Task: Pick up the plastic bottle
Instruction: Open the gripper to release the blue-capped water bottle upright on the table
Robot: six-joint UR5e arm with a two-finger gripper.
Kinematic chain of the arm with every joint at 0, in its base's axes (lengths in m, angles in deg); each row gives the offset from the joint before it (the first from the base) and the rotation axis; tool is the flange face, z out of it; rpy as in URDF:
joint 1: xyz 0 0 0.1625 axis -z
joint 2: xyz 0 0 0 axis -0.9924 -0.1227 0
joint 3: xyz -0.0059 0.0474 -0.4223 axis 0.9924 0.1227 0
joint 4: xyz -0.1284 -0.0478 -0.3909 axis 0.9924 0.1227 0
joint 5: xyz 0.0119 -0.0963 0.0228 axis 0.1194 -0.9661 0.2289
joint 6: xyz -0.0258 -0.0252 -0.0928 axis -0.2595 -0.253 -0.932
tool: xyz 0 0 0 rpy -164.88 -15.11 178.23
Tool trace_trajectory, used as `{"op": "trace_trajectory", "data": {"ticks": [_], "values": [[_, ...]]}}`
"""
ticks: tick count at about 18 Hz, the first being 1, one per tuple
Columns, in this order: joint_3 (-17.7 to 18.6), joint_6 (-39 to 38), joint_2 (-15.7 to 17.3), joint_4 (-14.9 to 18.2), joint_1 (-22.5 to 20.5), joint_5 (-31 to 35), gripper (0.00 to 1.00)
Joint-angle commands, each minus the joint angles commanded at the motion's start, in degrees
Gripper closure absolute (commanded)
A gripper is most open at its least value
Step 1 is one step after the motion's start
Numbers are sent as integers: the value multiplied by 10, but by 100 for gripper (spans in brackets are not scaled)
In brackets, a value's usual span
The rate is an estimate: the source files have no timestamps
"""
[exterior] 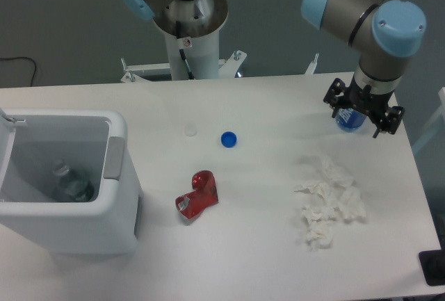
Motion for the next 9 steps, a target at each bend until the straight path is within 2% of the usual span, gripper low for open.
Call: {"op": "trace_trajectory", "data": {"ticks": [5, 9], "values": [[3, -7, 6, 3, 0, -2, 0], [28, -20, 19, 3, -4, 3, 0]]}}
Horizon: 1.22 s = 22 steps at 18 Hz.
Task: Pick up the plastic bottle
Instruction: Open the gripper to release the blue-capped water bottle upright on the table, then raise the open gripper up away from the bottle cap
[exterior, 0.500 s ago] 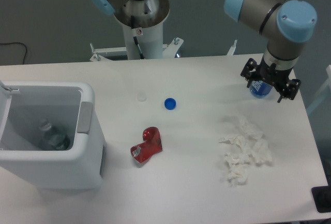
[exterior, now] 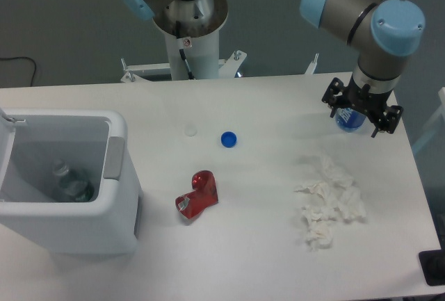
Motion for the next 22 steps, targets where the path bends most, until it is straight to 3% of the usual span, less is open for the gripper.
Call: {"op": "trace_trajectory", "data": {"ticks": [3, 8, 14, 18, 22], "values": [[33, 7, 50, 3, -34, 3, 0], [37, 18, 98, 49, -69, 4, 0], [54, 63, 95, 42, -118, 11, 0], [65, 82, 92, 11, -156, -33, 0], [65, 80, 80, 8, -163, -49, 0]]}}
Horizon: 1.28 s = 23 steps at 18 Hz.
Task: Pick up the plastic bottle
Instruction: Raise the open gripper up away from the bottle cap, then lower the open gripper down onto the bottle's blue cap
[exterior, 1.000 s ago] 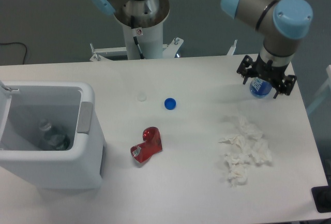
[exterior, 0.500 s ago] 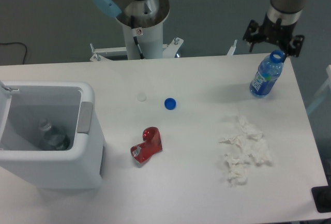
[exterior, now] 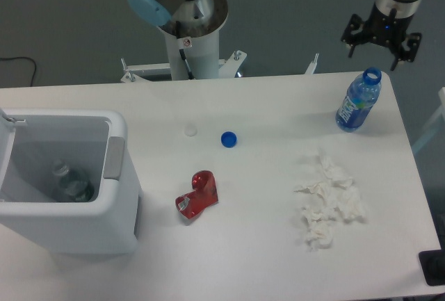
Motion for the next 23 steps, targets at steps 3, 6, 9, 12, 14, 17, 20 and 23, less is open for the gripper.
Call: {"op": "trace_trajectory", "data": {"ticks": [3, 6, 9, 12, 14, 17, 20, 23], "values": [[-1, -6, -20, -28, 8, 0, 0], [0, -7, -30, -38, 9, -1, 0], [0, -9, -33, -39, 14, -1, 0], [-3, -31, -40, -39, 23, -1, 24], [-3, -38, -40, -39, 26, 0, 39], [-3, -38, -40, -37, 27, 5, 61], [-3, -32, -40, -35, 26, 11, 82], [-4, -31, -40, -33, 27, 18, 96]]}}
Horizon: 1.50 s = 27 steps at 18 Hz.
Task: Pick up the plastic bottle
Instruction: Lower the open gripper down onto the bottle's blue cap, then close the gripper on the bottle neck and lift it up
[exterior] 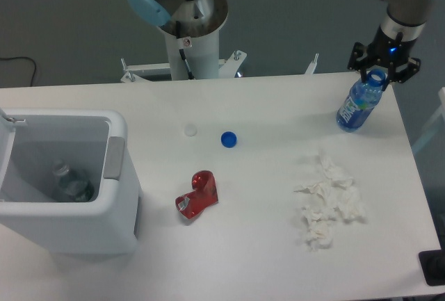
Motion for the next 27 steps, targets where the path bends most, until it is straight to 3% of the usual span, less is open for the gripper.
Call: {"op": "trace_trajectory", "data": {"ticks": [3, 7, 9, 15, 23, 27], "values": [[-4, -4, 5, 9, 3, 4, 100], [-39, -10, 11, 80, 18, 4, 100], [-49, -11, 16, 95, 24, 4, 100], [-66, -68, 23, 94, 63, -2, 100], [-116, -126, 29, 94, 144, -4, 100], [-120, -127, 48, 119, 167, 1, 99]]}}
